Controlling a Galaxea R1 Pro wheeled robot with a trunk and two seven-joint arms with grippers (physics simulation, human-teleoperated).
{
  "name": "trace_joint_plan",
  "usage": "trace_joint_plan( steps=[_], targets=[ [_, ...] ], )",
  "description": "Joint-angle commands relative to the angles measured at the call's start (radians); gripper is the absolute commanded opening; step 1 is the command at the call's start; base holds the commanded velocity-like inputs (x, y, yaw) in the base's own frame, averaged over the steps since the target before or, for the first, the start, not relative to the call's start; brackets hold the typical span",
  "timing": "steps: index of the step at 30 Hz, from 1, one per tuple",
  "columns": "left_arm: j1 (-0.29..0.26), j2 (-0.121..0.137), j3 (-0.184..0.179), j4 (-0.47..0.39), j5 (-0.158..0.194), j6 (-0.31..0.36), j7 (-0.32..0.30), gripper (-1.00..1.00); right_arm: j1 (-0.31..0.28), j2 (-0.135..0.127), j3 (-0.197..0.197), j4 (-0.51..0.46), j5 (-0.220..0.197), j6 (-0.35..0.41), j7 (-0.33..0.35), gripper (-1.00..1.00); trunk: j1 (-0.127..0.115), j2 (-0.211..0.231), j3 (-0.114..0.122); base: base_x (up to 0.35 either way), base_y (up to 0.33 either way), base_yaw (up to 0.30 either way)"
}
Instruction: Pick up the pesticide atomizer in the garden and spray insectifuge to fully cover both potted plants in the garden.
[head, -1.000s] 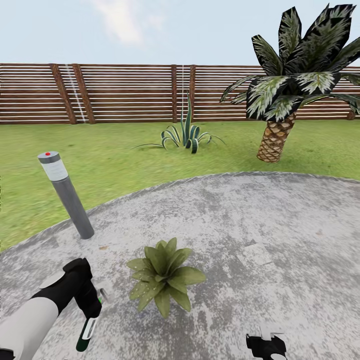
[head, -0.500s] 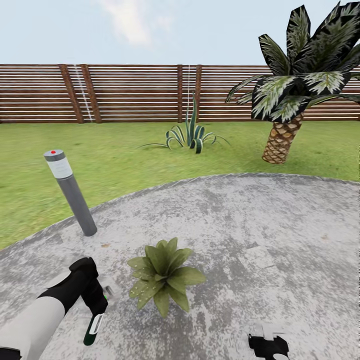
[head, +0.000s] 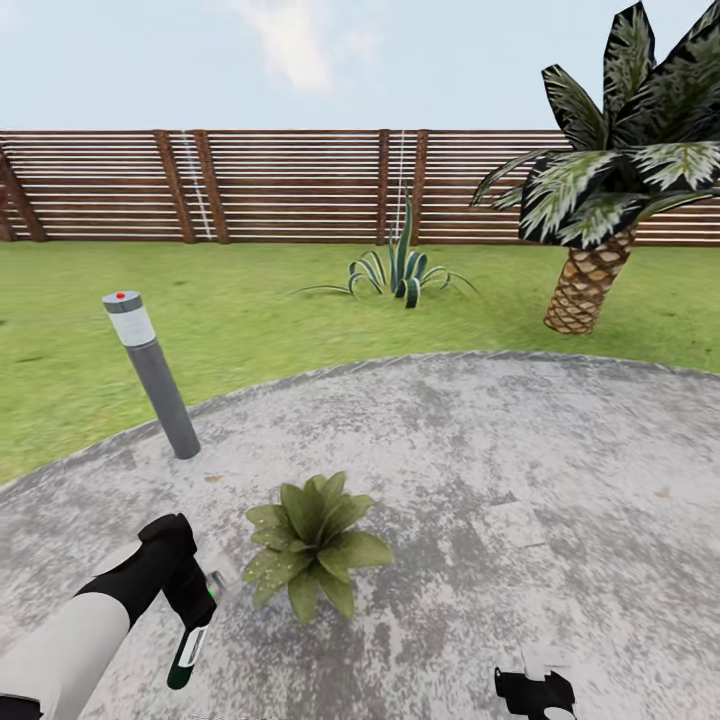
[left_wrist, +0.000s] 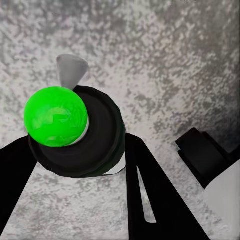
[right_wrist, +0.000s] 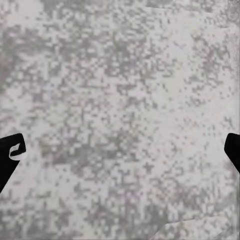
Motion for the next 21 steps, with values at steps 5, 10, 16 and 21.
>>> trace_joint_plan(
  steps=[5, 10, 16, 21],
  targets=[
    [-0.010, -0.002, -0.012, -0.001, -0.010, 0.028, -0.017, -1.00, 0.000, 0.000, -0.005, 0.001, 0.005, -0.003, -0.002, 1.00, 0.000, 0.000, -0.001, -0.136, -0.247, 0.277],
    [-0.017, -0.005, -0.016, -0.001, -0.014, 0.103, -0.020, -1.00, 0.000, -0.002, -0.005, 0.001, 0.005, -0.002, -0.002, 1.00, 0.000, 0.000, -0.001, -0.250, -0.202, 0.151],
    [-0.012, -0.005, -0.014, 0.000, -0.008, 0.109, -0.020, -1.00, 0.000, -0.002, -0.005, 0.000, 0.005, -0.003, -0.002, 1.00, 0.000, 0.000, -0.001, 0.012, -0.209, 0.010],
    [-0.007, -0.005, -0.011, -0.001, -0.007, 0.110, -0.020, -1.00, 0.000, 0.005, -0.005, -0.002, 0.003, -0.002, -0.002, 1.00, 0.000, 0.000, -0.001, 0.211, -0.174, 0.000]
  ],
)
